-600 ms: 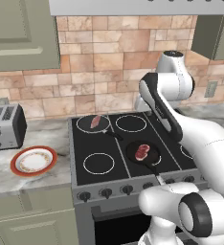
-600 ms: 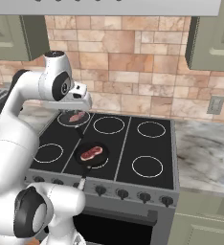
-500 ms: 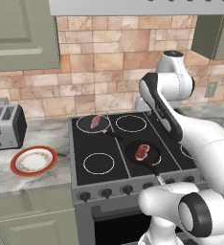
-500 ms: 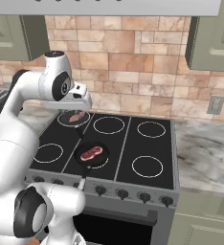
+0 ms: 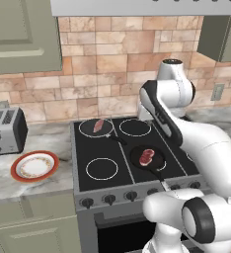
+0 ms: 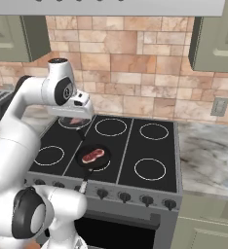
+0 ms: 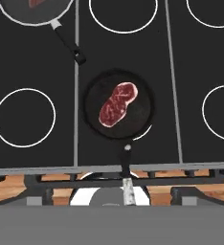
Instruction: Place one of the steaks on the plate and the other in the bowl. Then place the bowl in the fridge.
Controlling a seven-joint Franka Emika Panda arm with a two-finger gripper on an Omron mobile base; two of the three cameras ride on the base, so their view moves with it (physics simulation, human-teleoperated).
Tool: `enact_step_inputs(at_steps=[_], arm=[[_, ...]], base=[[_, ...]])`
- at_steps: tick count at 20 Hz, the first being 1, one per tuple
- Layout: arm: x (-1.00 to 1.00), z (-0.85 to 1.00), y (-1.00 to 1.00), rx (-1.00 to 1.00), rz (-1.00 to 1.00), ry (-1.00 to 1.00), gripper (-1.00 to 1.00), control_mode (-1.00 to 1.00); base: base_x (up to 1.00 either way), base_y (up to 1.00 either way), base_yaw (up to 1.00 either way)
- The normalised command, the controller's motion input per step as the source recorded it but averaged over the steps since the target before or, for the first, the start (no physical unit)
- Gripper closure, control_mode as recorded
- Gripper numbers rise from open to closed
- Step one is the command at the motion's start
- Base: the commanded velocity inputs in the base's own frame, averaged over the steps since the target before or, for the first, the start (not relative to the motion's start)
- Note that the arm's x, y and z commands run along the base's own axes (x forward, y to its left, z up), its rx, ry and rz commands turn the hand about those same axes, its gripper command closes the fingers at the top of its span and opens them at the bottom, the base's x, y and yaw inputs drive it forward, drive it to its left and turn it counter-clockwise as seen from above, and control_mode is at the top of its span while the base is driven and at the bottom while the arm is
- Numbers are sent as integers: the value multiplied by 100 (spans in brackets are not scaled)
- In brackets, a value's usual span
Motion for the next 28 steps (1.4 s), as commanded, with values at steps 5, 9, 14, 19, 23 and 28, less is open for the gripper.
enact_step_inputs(at_steps=[5, 9, 14, 19, 23, 28], arm=[[28, -55, 0, 2, -26, 4, -100, -100], [39, -53, 0, 9, -15, -2, -100, -100], [36, -63, 0, 1, -13, -2, -100, -100], [36, -64, -4, 0, -6, -11, -100, -100], [19, -40, -1, 0, -5, -8, -100, -100], [0, -39, -6, 0, -9, 0, -100, -100]], base=[[0, 0, 0], [0, 0, 0], [0, 0, 0], [0, 0, 0], [0, 0, 0], [0, 0, 0]])
